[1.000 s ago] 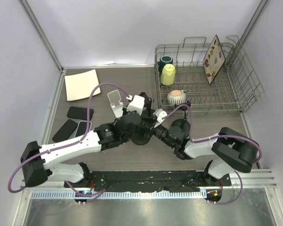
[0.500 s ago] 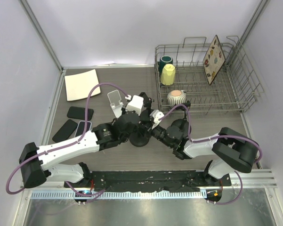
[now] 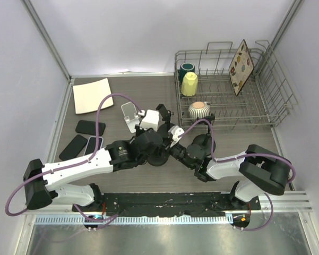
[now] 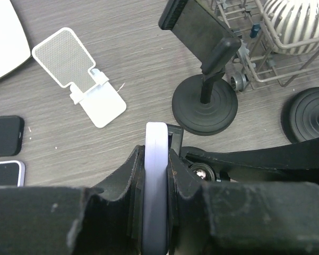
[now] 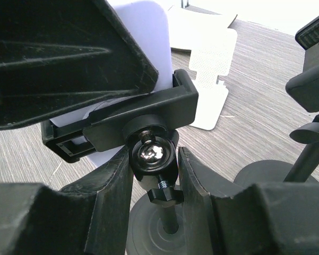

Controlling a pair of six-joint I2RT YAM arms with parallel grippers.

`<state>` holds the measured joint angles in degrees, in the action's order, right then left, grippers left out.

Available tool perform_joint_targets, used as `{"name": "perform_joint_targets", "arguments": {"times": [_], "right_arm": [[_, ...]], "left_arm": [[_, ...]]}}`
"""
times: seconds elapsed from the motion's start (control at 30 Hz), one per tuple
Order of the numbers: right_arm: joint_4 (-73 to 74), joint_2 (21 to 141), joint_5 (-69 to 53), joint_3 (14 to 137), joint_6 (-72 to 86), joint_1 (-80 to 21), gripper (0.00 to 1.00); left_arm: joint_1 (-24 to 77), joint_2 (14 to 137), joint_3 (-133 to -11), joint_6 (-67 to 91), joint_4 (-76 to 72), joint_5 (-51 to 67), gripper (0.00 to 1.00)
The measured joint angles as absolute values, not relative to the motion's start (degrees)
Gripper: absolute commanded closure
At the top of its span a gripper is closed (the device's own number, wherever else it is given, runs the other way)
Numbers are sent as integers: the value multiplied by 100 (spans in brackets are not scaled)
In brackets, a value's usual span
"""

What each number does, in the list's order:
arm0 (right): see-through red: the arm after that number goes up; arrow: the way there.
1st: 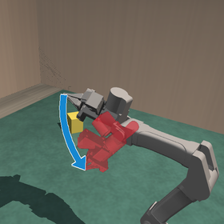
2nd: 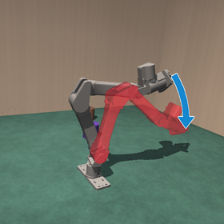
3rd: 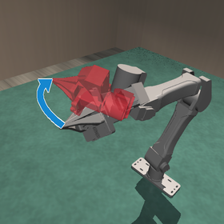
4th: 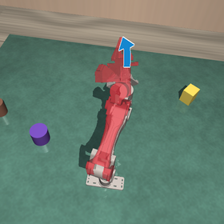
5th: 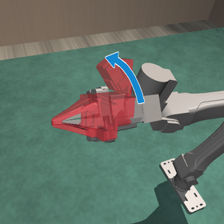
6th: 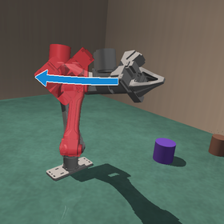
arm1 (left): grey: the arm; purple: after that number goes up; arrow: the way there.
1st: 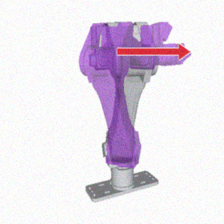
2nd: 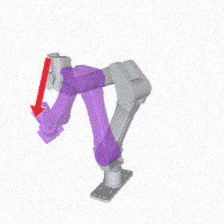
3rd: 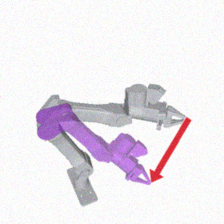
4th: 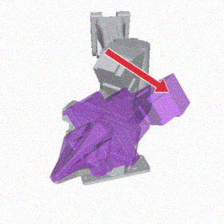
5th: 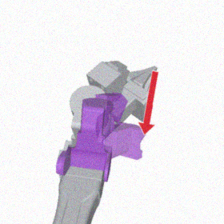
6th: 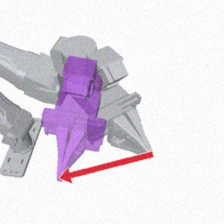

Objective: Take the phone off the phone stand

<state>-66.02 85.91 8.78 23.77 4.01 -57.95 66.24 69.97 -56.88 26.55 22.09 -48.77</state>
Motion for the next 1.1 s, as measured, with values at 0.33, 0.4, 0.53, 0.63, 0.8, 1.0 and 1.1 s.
{"name": "perform_joint_targets", "arguments": {"times": [0.33,0.4,0.53,0.63,0.8,1.0,1.1], "right_arm": [[-6724,8665,1103,2375,401,-5955,99],[-6737,8689,1245,2377,436,-5955,99],[-6816,8726,1439,2383,504,-5955,99],[-6849,8753,1520,2392,513,-5955,99],[-6949,8779,1752,2392,510,-5843,99],[-7102,8818,1815,2351,489,-5666,99],[-7183,8816,1793,2300,471,-5666,99]], "left_arm": [[6735,6997,-5994,3640,3203,-5365,100],[6639,6989,-6053,3756,3199,-5441,100],[6340,6989,-6171,3863,3138,-5286,100],[6093,6978,-6169,3868,3017,-5065,100],[5411,6770,-6152,3404,2993,-5022,100],[4431,6447,-6163,2740,2891,-5271,100],[4108,6521,-6372,2707,3138,-5190,100]]}}
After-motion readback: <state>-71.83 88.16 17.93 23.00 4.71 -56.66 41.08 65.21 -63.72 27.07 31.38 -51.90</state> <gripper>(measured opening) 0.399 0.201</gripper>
